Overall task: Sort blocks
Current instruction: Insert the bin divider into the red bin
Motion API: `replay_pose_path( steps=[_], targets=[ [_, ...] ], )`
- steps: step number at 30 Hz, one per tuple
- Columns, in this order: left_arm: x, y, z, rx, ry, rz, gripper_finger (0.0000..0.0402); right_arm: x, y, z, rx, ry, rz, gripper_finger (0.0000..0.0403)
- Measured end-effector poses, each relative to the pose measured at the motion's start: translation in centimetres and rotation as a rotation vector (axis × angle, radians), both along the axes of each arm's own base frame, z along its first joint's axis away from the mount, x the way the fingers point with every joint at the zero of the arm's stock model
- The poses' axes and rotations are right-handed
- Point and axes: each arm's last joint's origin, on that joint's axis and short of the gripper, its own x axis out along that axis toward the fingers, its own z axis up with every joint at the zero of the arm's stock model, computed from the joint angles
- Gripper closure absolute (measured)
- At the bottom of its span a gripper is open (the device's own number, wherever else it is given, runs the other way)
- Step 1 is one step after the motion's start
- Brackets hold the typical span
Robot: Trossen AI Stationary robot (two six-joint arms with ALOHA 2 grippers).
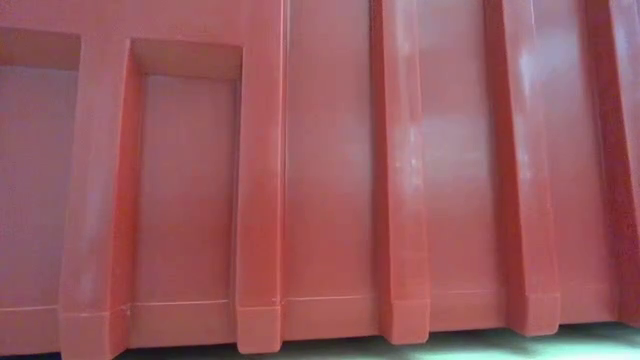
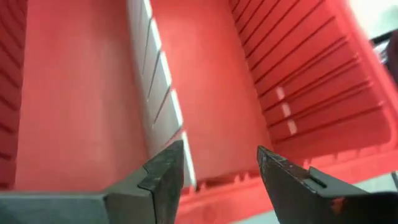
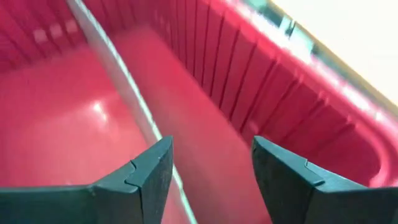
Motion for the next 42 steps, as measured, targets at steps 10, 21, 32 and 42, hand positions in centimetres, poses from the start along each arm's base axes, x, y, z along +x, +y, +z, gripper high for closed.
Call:
replay_pose_path(
  steps=[10,21,32,42],
  targets=[
    [-0.1,0.3,2.7,0.006,-0.283,0.063,0.0251,-1.1,-0.9,2.5,-0.044,-0.277,-0.064,0.0239],
    [-1.7,1.0,3.6,0.108,-0.386,0.168,0.0258,-5.4,-3.3,3.4,0.035,-0.475,-0.156,0.0263],
    [-2.8,1.4,0.1,0.002,-0.524,0.282,0.0274,-8.0,-4.6,1.7,0.099,-0.561,-0.161,0.0285],
    [-3.8,1.6,-0.7,-0.046,-0.623,0.332,0.0292,-8.9,-5.0,0.0,0.111,-0.52,-0.149,0.0284]
  ],
)
